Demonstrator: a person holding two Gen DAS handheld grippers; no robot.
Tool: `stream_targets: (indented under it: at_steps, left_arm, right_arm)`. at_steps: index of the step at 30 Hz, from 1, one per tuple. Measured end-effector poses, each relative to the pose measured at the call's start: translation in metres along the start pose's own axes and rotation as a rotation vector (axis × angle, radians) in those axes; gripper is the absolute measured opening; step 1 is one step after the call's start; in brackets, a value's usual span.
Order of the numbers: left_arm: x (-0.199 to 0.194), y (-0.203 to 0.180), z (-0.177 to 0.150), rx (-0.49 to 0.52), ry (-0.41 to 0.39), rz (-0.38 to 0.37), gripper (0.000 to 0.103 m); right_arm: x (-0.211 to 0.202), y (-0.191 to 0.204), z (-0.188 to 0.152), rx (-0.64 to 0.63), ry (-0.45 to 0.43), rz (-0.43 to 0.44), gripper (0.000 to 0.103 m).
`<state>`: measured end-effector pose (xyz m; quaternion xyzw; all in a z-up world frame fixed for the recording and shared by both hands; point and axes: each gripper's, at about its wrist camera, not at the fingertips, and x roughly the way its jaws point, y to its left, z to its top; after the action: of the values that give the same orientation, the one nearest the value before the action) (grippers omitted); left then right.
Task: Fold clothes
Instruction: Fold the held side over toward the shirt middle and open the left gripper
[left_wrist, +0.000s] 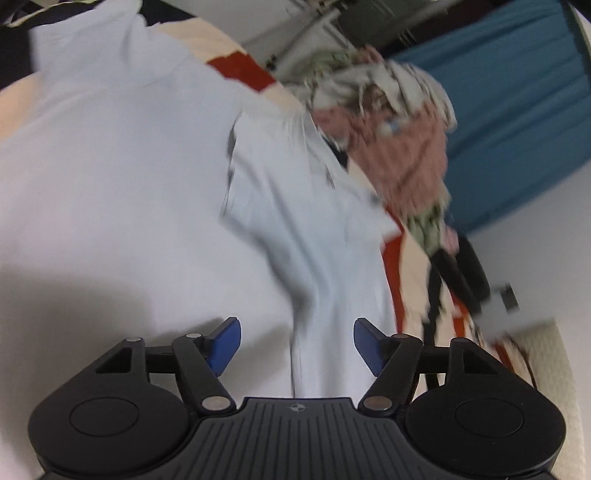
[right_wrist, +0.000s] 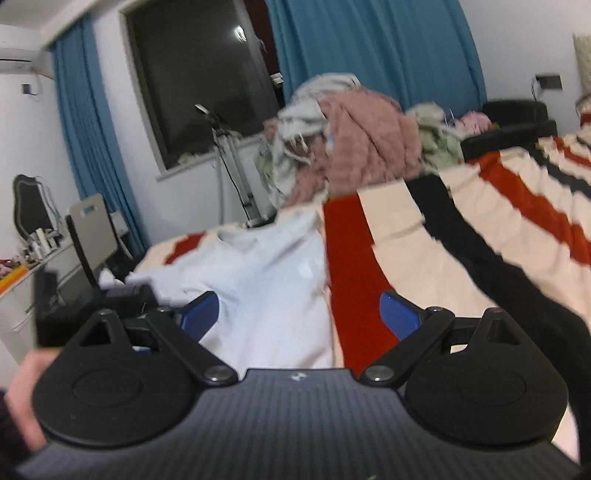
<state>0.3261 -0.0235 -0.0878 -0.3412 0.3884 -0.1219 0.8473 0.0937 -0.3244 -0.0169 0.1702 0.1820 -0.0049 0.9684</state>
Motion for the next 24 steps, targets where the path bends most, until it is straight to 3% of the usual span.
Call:
stream_targets:
  at_steps: [2,3,4,6,10,12,14,17,19,24]
  left_arm:
    - [0.030,0.000,0.012,-0.017,-0.030,0.017,0.063]
    - [0.042,0.000,0.017,-0.017,-0.042,0.022,0.053]
    - [0.051,-0.002,0.021,-0.001,-0.051,0.028,0.028]
    - [0.063,-0.010,0.030,0.062,-0.097,0.063,0.003]
    - [0.080,-0.042,0.047,0.294,-0.249,0.243,0.003]
    - [0.084,-0.050,0.050,0.348,-0.231,0.271,0.004]
    - [0.082,-0.051,0.048,0.359,-0.174,0.258,0.010]
    - [0.065,-0.047,0.037,0.350,-0.108,0.216,0.029]
    - [0.033,-0.042,0.020,0.332,-0.087,0.180,0.038]
    - [-0.074,-0.014,-0.059,0.309,0.025,0.070,0.042]
  right_arm:
    - [0.015,-0.006,-0.003,0.041,0.020,0.001,0.095]
    - [0.023,-0.009,-0.005,0.054,0.029,0.006,0.095]
    - [0.029,-0.010,-0.007,0.059,0.035,0.009,0.095]
    - [0.040,-0.015,-0.011,0.071,0.047,0.005,0.095]
    - [0.056,-0.026,-0.015,0.119,0.064,-0.014,0.095]
    - [0.061,-0.029,-0.016,0.130,0.069,-0.022,0.095]
    - [0.063,-0.030,-0.018,0.131,0.072,-0.024,0.095]
    - [0.060,-0.028,-0.017,0.122,0.066,-0.020,0.095]
    - [0.055,-0.025,-0.016,0.108,0.054,-0.015,0.095]
    - [0.040,-0.018,-0.012,0.072,0.016,-0.003,0.095]
